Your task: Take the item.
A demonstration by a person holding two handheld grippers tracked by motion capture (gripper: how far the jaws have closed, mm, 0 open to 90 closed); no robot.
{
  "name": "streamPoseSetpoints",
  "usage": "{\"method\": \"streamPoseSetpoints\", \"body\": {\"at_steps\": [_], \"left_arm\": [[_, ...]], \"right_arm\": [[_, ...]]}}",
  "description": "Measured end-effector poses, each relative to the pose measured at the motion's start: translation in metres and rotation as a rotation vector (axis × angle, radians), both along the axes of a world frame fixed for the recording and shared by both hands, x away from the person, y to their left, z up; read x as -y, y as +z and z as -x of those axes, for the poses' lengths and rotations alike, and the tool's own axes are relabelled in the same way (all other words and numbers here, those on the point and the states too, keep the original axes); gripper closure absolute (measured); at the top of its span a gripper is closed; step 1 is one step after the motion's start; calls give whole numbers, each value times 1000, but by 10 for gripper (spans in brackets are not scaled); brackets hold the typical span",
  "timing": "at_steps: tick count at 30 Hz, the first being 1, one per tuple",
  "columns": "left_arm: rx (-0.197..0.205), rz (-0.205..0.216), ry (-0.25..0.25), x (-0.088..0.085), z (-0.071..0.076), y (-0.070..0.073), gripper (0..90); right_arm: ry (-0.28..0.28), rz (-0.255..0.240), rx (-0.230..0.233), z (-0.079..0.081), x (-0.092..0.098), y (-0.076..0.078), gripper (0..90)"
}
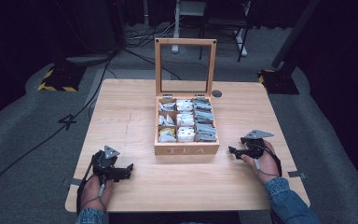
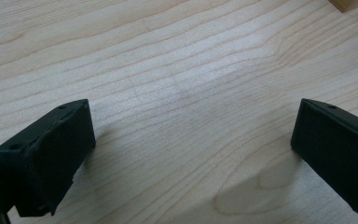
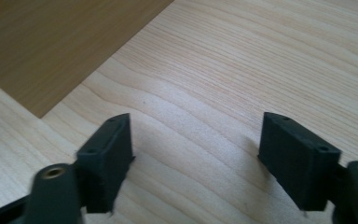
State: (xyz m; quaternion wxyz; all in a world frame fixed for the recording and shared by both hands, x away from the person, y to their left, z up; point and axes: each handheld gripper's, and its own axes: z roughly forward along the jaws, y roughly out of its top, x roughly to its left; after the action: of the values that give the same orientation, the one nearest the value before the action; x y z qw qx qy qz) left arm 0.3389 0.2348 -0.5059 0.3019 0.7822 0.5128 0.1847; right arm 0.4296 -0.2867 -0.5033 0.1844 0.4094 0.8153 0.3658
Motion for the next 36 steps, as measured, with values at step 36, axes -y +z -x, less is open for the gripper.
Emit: {"method": "streamPoseSetpoints", "body": {"at_steps": [36], "left_arm": [[0, 0, -1, 0, 0, 0, 0]], "right_arm": [[100, -209, 10, 6, -30, 88, 466]]}}
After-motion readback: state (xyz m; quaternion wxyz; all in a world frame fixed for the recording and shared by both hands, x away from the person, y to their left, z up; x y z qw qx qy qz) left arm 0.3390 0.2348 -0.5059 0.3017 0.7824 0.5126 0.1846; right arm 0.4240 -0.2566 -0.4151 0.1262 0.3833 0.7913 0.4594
